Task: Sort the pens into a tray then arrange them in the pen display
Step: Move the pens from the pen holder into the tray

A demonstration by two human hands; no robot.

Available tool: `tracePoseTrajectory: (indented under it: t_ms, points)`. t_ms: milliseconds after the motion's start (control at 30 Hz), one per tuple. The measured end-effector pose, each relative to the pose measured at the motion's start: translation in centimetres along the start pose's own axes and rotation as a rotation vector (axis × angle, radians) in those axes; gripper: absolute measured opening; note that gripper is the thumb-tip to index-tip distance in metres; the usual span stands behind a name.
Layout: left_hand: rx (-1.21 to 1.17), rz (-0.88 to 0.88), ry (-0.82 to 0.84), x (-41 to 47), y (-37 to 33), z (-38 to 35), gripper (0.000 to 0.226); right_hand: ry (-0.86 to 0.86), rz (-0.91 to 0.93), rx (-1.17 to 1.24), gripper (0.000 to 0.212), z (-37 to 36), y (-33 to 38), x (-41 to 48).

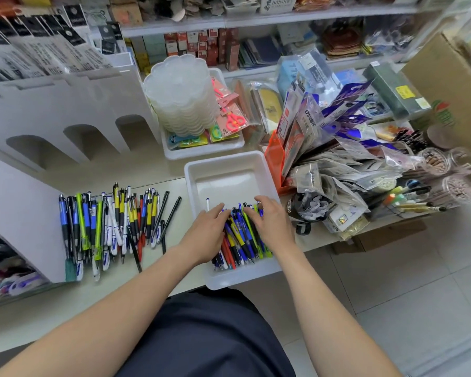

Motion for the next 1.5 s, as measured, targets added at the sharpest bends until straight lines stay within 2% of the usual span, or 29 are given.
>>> tracePoseTrajectory:
  t_ms: [100, 300, 400, 500, 567, 600, 700, 767, 1000, 1067, 1233, 1367, 1433, 1500]
  points:
    - [0.073, -0.024, 0.012, 0.0, 0.1, 0.3, 0.064, 0.081, -0.064, -0.116, 0.045, -0.8, -1.5, -1.9]
    - [0.104, 0.017, 0.06, 0.2, 0.2, 0.2, 0.074, 0.004, -0.141, -0.138, 0.033, -1.0, -3.4, -3.7]
    - [0.121, 0.037, -0.008, 1.1, 0.5, 1.2, 0.096, -0.07, -0.058, -0.085, 0.034, -1.0, -1.6, -4.0]
    - [0.221, 0.059, 0.034, 2.1, 1.2, 1.6, 0.111, 0.025, 0.123, 0.048, 0.046, -2.5, 1.4, -5.1]
    - [0.243, 0.075, 0.087, 2.7, 1.7, 1.6, 0.103, 0.118, 0.23, 0.02, 0.049, -3.9, 2.5, -6.0]
    - [0.245, 0.086, 0.113, 2.9, 1.9, 1.6, 0.096, 0.135, 0.226, 0.012, 0.049, -4.2, 2.5, -6.2]
    - [0.271, 0.091, 0.177, 3.0, 2.3, 1.3, 0.064, 0.113, 0.063, 0.072, 0.05, -4.0, 1.5, -6.3]
    - [0.282, 0.079, 0.158, 2.7, 2.5, 1.1, 0.051, 0.065, -0.029, 0.105, 0.049, -3.4, 0.7, -6.4]
    - [0.278, 0.049, 0.129, 1.4, 1.9, 0.3, 0.054, 0.0, -0.059, -0.001, 0.04, -2.8, -0.1, -7.3]
    - [0.266, 0.039, 0.112, 1.2, 1.8, 0.4, 0.063, 0.0, -0.082, 0.002, 0.038, -2.9, -0.1, -7.3]
    - [0.352, -0.093, 0.236, -0.1, 1.7, -0.6, 0.114, -0.142, -0.074, -0.069, 0.03, -2.3, -1.2, -7.1]
    - [0.483, -0.124, 0.236, -0.1, 1.1, -0.9, 0.123, -0.163, -0.028, -0.121, 0.039, -1.9, -2.1, -6.8]
    - [0.502, -0.105, 0.232, 0.1, 0.6, -1.2, 0.124, -0.059, -0.03, -0.101, 0.056, -2.6, -2.0, -7.0]
    - [0.501, -0.09, 0.242, 0.4, 0.1, -1.5, 0.124, 0.155, -0.008, -0.12, 0.078, -4.2, -1.4, -7.5]
Point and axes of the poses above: each hand's wrist, its own x-axis towards the middle knuckle, its own z-axis out of the back of the hand, y = z × x, the point moved 6 cm from there along x, towards the middle knuckle, and after that the axes turned 11 degrees about -y, right-handed, at the moved point
